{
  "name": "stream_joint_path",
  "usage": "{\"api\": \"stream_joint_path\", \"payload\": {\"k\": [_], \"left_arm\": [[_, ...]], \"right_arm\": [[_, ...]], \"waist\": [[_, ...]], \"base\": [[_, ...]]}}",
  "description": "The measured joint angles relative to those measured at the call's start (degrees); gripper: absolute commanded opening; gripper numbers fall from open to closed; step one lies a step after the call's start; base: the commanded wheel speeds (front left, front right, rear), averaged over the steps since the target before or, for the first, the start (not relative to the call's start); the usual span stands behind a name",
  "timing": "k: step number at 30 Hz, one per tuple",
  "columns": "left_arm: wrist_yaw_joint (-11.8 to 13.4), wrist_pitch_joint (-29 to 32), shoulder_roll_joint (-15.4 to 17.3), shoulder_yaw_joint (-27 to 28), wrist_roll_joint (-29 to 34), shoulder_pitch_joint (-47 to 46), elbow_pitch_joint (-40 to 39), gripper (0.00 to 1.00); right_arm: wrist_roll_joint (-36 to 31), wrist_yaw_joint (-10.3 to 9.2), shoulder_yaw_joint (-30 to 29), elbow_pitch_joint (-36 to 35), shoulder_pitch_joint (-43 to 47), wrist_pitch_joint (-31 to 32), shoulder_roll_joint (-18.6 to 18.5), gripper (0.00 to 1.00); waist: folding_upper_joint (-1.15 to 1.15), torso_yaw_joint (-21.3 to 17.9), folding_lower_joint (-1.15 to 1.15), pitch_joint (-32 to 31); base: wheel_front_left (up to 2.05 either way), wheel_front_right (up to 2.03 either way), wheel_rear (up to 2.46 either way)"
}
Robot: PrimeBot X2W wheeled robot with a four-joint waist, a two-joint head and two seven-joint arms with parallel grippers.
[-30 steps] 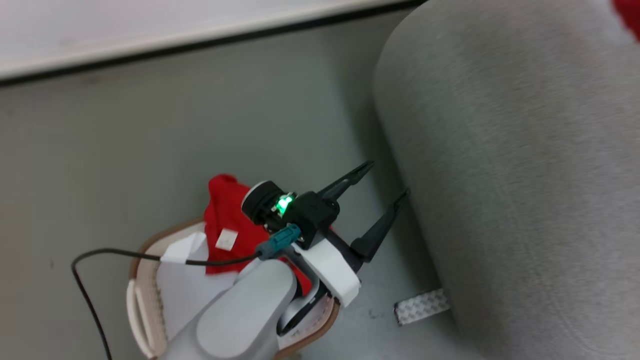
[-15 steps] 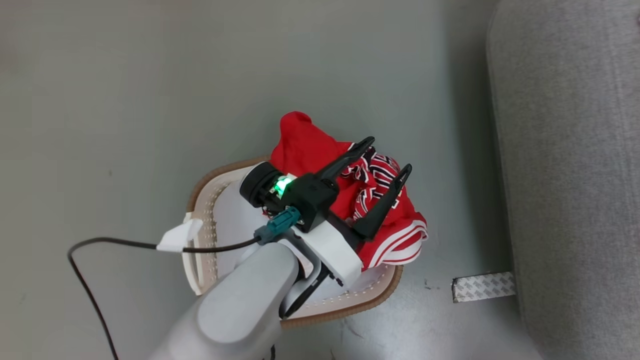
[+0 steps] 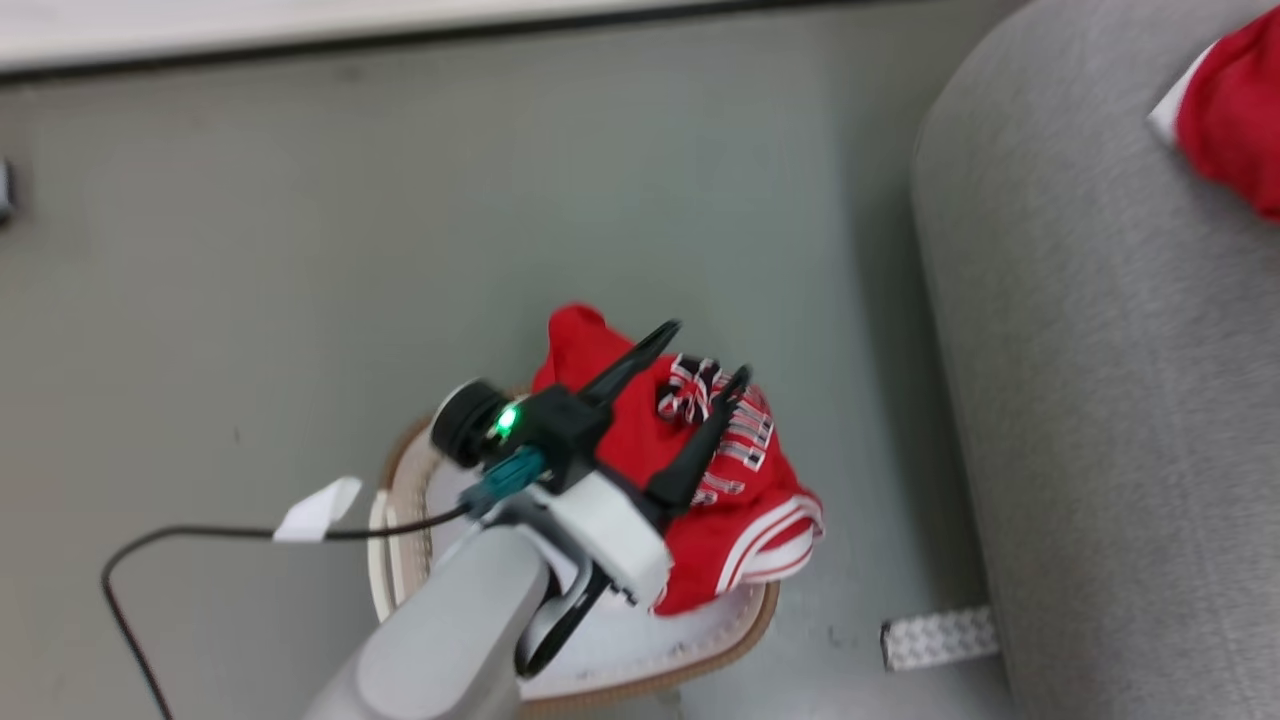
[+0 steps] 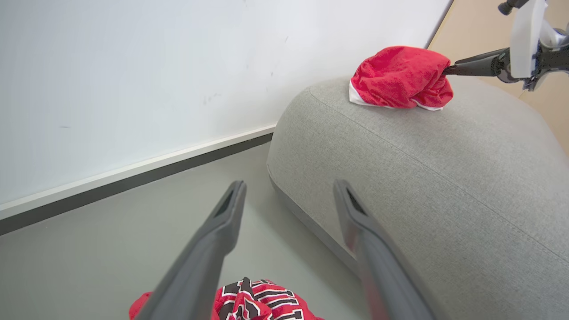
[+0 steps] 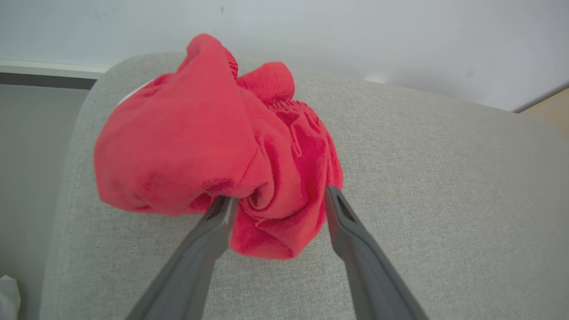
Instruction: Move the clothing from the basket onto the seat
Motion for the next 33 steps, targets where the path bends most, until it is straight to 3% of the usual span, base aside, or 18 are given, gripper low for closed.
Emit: {"api": "stream_joint_path", "payload": {"k": [8, 16, 20, 24, 29, 33], "left_arm": [[1.9, 0.0, 2.8, 6.1, -2.8, 8.2, -2.0, 1.00], [5.6, 0.0, 6.0, 14.7, -4.7, 16.2, -5.5, 1.00], [7.5, 0.0, 6.6, 19.1, -4.7, 20.8, -7.5, 1.00], [8.9, 0.0, 6.4, 23.4, -4.4, 25.1, -9.9, 1.00], [9.9, 0.0, 4.7, 28.7, -1.8, 29.8, -12.6, 1.00], [9.4, 0.0, 2.5, 32.9, 2.2, 33.2, -15.2, 1.00]], "right_arm": [[4.1, -0.01, 8.0, -8.7, 4.5, -1.3, -4.3, 1.00], [9.7, -0.01, 9.8, -23.4, 11.5, -14.1, -6.8, 1.00], [11.6, -0.01, 7.2, -29.5, 18.5, -18.8, -6.3, 1.00], [9.2, -0.01, -1.9, -35.4, 26.3, -20.1, -3.0, 1.00], [-0.6, -0.01, -17.7, -45.4, 41.2, -20.3, 7.7, 1.00], [-7.6, -0.01, -23.6, -52.5, 52.0, -20.3, 15.6, 1.00]], "waist": [[0.00, -0.5, -0.02, -12.0], [0.00, 0.6, -0.03, -23.1], [0.00, 1.9, -0.04, -26.9], [0.00, 3.6, -0.03, -28.8], [0.01, 4.6, -0.03, -29.3], [0.00, 5.2, -0.02, -29.8]], "base": [[0.00, 0.00, 0.00], [0.00, 0.00, 0.00], [0.00, 0.00, 0.00], [0.00, 0.00, 0.00], [0.00, 0.00, 0.00], [0.00, 0.00, 0.00]]}}
